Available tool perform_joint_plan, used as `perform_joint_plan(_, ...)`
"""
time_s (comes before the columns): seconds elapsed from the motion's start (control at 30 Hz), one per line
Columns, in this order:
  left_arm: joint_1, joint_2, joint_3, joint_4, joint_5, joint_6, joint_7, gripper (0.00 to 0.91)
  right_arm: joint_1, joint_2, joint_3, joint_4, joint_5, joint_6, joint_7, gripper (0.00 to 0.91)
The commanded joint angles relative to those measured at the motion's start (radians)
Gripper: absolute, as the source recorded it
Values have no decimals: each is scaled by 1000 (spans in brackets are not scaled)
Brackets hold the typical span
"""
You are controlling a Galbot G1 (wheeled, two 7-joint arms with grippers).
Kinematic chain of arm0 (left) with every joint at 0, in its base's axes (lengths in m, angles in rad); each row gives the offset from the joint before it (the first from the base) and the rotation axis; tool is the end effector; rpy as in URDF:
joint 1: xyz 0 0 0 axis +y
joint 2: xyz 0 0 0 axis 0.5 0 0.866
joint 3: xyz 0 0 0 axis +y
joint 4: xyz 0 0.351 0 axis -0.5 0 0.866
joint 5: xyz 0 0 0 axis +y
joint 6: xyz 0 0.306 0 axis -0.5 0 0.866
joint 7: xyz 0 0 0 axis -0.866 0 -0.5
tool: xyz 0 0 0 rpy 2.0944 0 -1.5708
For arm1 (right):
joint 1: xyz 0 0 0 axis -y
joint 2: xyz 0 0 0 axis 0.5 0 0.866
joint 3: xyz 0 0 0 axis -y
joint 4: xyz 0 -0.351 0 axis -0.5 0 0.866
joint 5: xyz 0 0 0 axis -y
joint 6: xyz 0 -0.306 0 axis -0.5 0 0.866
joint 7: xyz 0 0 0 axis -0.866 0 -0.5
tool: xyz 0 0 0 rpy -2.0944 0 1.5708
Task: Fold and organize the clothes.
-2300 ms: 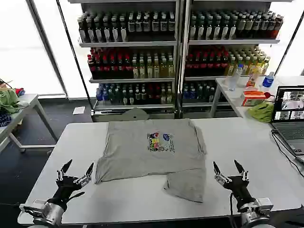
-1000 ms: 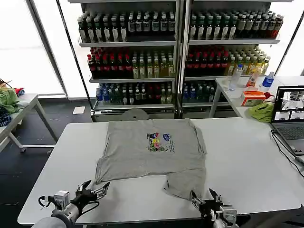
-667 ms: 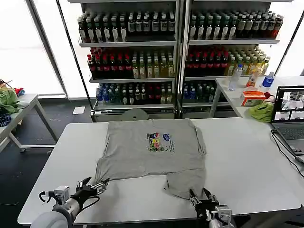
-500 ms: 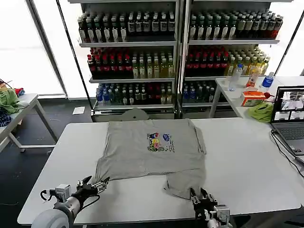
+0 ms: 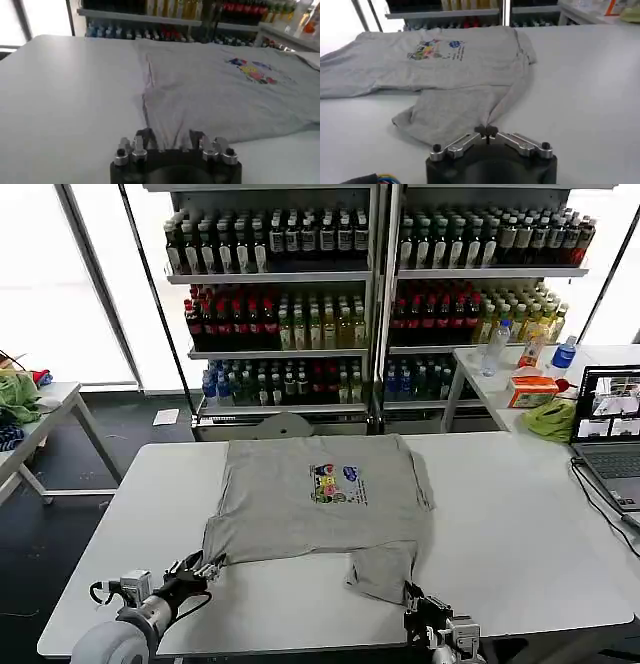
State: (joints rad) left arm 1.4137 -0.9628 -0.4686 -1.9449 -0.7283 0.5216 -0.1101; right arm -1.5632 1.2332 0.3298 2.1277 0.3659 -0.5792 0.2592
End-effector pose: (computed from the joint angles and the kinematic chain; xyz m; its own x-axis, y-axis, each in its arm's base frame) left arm 0.1920 0.1238 -0.2935 -0.7958 0.1909 0.5746 0.1460 0.9815 -0.1238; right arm 0.1254 -0.0155 -0.2955 -0.8030 -0.1116 0.5854 -0.1184 0.9926 0.0269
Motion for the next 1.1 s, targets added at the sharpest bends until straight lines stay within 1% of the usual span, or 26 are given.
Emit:
perform_joint_plan(0.03, 32, -6, 2, 2, 14, -1, 14, 0, 1, -1, 0, -4, 0, -2, 1, 0)
perform_joint_plan(0.3, 52, -21, -13, -20, 25, -27, 8, 0, -8, -5, 9, 11, 17, -1, -3, 0)
perform_joint_plan(0.33, 58, -22, -18, -28, 25, -33, 6, 0, -14, -10, 16, 23, 36, 0, -5, 0)
perform_joint_plan(0.57, 100, -20, -63, -87, 18, -33, 8, 0, -70, -44, 65, 105, 84, 1, -31, 0)
perform_joint_plan(0.67, 138, -14, -74, -123, 26, -30, 26, 0, -121, -55, 82, 151, 97, 3, -39, 0)
perform_joint_plan(0.7, 150, -14, -79, -134, 31, -29, 27, 0, -154, -61, 86, 173, 106, 16, -46, 0)
perform_joint_plan(0.87, 202, -24, -111, -195, 42, -3, 30, 0, -262, -89, 91, 245, 89, 45, -63, 0)
perform_joint_plan(0.93, 251, -32, -126, -235, 54, 9, 35, 0, -292, -98, 101, 264, 82, 53, -70, 0)
perform_joint_plan(1.1, 339, -74, -147, -287, 125, 16, 41, 0, -365, -134, 125, 307, 73, 77, -95, 0)
